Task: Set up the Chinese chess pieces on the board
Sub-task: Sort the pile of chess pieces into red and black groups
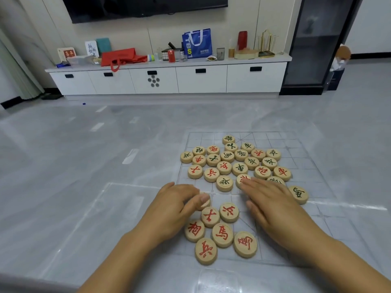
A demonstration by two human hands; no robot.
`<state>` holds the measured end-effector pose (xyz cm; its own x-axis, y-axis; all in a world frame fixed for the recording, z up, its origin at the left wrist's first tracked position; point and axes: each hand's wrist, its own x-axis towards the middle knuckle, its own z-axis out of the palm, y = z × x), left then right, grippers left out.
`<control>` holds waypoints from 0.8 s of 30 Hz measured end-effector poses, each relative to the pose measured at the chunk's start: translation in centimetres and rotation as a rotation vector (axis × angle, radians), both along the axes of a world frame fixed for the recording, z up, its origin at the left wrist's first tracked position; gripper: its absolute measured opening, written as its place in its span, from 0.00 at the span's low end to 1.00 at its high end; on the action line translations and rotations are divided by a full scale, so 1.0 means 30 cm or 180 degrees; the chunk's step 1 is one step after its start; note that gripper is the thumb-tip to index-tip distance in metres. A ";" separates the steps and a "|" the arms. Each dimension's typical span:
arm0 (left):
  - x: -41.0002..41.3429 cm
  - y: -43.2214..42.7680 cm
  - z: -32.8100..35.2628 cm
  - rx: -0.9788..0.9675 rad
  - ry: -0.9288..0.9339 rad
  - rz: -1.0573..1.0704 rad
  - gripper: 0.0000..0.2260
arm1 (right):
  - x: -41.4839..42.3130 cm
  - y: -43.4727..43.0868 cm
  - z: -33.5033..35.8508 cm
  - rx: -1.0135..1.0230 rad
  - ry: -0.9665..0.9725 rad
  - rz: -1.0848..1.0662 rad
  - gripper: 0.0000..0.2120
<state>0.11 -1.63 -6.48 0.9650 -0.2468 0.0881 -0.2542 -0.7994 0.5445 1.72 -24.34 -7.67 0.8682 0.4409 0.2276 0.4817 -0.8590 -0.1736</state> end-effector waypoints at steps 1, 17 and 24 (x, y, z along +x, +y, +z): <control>0.011 -0.004 0.000 -0.0066 -0.0124 0.0072 0.38 | 0.011 -0.005 -0.003 -0.0092 -0.0016 -0.0096 0.21; 0.090 -0.024 0.022 0.0596 0.0346 -0.0033 0.24 | 0.039 -0.060 0.000 -0.0584 -0.0186 -0.0534 0.21; 0.046 0.053 0.016 -0.0318 0.0277 0.0249 0.25 | -0.010 0.001 0.015 -0.0819 0.0176 -0.0229 0.32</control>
<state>1.50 -0.05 -6.00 0.9860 -0.1648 0.0237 -0.1416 -0.7557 0.6395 1.42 -24.30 -7.24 0.9074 0.4148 0.0676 0.4137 -0.9099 0.0305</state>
